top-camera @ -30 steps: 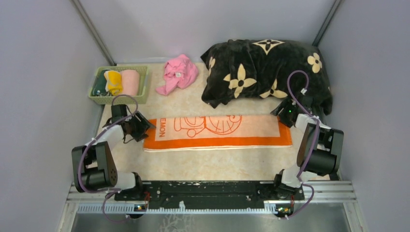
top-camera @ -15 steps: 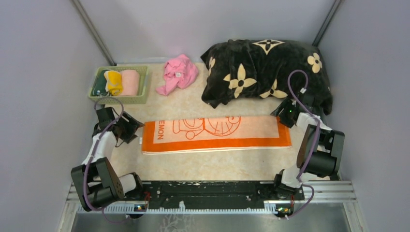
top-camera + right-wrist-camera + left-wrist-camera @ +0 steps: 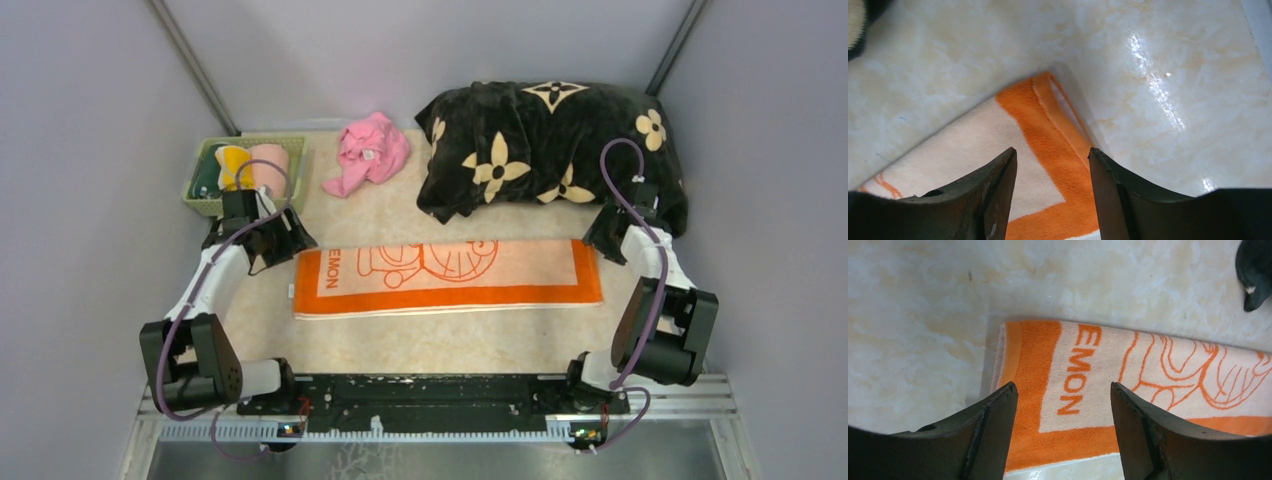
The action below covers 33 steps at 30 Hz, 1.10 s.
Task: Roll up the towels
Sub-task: Fold the towel at the center of the board.
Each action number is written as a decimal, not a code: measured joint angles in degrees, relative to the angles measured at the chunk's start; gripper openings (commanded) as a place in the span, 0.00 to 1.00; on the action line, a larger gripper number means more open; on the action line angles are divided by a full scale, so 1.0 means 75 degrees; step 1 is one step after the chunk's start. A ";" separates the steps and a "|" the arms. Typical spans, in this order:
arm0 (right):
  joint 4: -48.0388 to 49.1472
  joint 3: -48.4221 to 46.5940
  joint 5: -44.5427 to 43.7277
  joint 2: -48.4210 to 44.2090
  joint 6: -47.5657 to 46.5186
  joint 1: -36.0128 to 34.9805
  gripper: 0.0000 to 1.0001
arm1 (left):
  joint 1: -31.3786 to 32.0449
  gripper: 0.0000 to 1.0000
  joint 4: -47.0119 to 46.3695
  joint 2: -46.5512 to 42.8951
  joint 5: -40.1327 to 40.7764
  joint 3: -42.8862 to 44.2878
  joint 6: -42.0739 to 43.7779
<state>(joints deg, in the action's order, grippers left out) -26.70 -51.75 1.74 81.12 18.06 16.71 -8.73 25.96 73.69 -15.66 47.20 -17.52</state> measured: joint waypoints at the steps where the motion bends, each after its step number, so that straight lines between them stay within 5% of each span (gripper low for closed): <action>1: -0.0070 0.0015 -0.0140 0.0009 -0.0029 0.0000 0.53 | 0.0157 0.74 0.0023 0.0029 0.0105 0.0085 0.0125; 23: -0.0490 0.0125 -0.0364 0.1274 -0.0868 0.0000 0.47 | 0.0478 0.74 0.0201 -0.0131 0.0198 0.0163 0.0694; 26: -0.0801 -0.0181 -0.0338 0.1571 -0.0889 0.0012 0.40 | 0.0481 0.74 0.0198 -0.0166 0.0137 0.0163 0.0717; 33: -0.1201 -0.0612 -0.0102 0.2087 -0.0924 0.0044 0.06 | 0.0481 0.74 0.0198 -0.0274 0.0137 0.0163 0.0726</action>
<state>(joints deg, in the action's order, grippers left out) -35.70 -56.34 0.97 96.77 11.14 17.04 -5.13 27.44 71.64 -14.63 48.42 -12.08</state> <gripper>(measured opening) 0.169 0.741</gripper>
